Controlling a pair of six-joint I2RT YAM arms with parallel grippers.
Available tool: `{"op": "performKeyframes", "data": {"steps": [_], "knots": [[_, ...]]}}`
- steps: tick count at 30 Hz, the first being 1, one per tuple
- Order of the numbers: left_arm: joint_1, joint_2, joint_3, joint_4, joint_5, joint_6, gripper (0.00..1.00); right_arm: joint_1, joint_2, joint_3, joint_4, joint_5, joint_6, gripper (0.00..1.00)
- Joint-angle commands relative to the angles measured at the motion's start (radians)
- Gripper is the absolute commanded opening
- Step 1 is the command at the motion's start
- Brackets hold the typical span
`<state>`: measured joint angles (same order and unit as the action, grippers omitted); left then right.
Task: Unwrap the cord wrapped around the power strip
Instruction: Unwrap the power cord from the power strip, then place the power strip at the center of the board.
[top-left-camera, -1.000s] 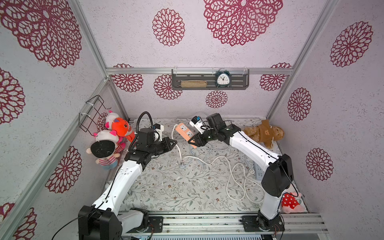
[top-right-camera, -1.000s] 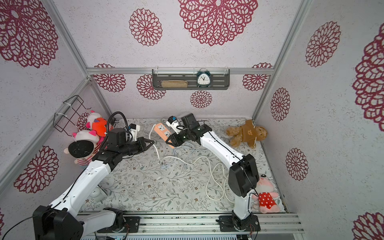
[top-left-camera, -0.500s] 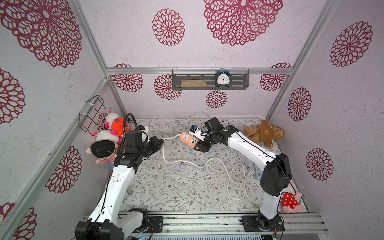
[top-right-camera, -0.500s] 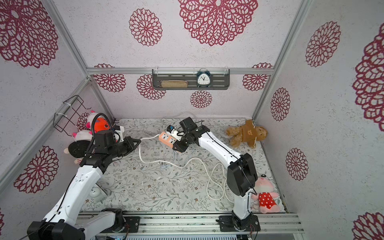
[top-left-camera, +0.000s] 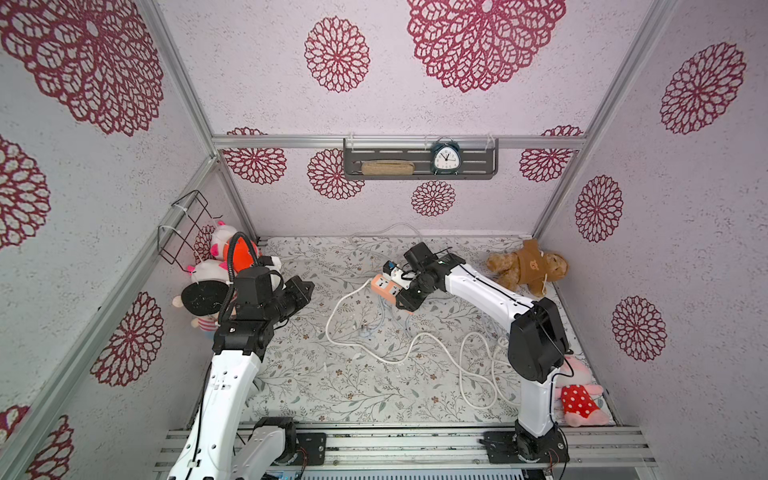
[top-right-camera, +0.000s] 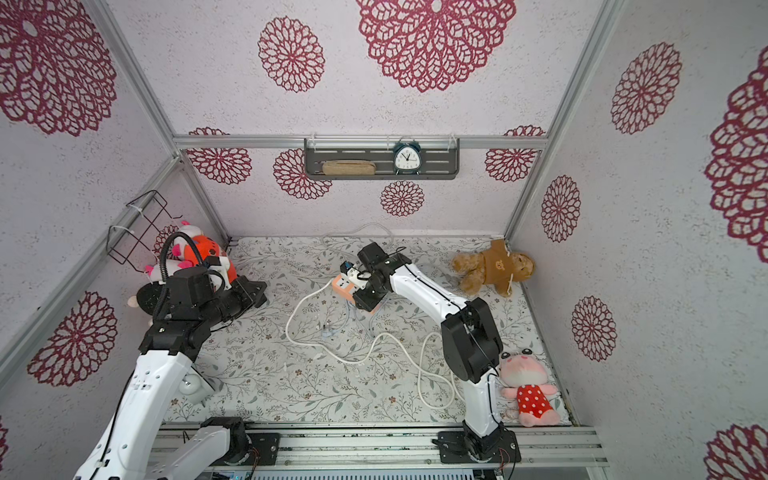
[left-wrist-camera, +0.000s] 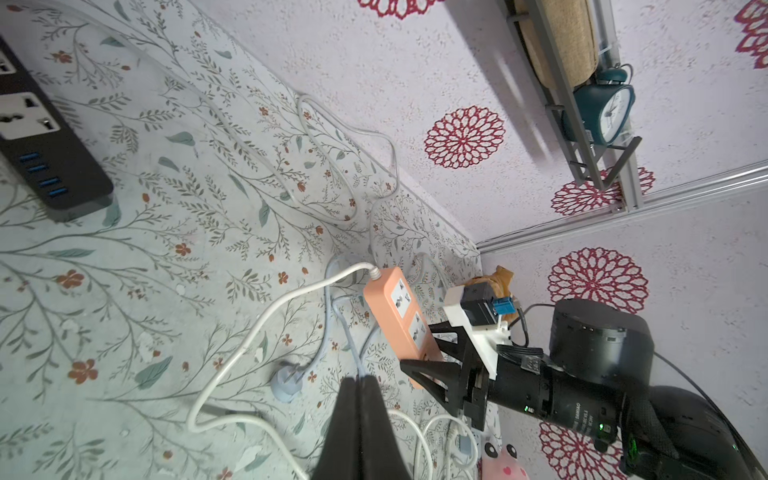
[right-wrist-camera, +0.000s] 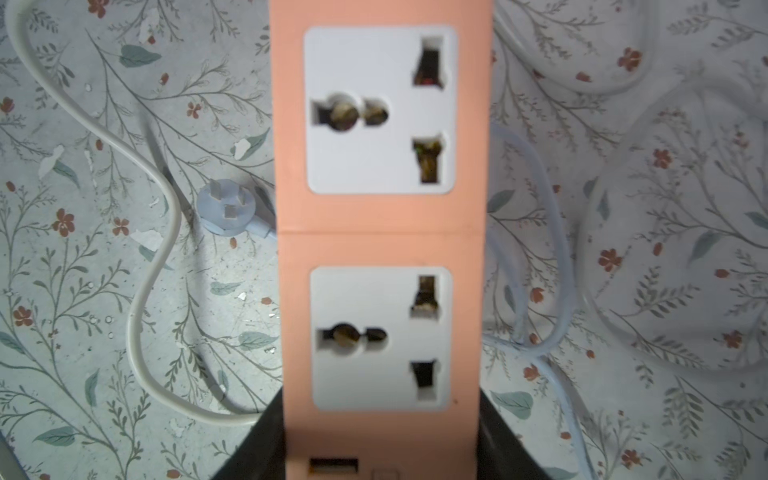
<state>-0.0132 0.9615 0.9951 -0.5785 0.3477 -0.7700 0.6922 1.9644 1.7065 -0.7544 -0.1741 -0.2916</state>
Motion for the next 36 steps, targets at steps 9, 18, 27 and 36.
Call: {"op": "performKeyframes", "data": {"steps": [9,18,27,36], "knots": [[-0.035,-0.074,-0.079,-0.251,-0.177,0.054,0.37,0.117,0.000,0.066,0.083,-0.244,0.098,0.00],[-0.030,-0.154,-0.081,-0.301,-0.401,0.009,0.54,0.202,0.164,0.155,0.212,-0.274,0.122,0.00],[-0.016,-0.142,-0.061,-0.310,-0.437,0.026,0.55,0.263,0.368,0.334,0.247,0.038,0.157,0.00],[-0.007,-0.106,-0.064,-0.256,-0.413,0.044,0.55,0.293,0.570,0.569,0.157,0.200,0.187,0.00]]}}
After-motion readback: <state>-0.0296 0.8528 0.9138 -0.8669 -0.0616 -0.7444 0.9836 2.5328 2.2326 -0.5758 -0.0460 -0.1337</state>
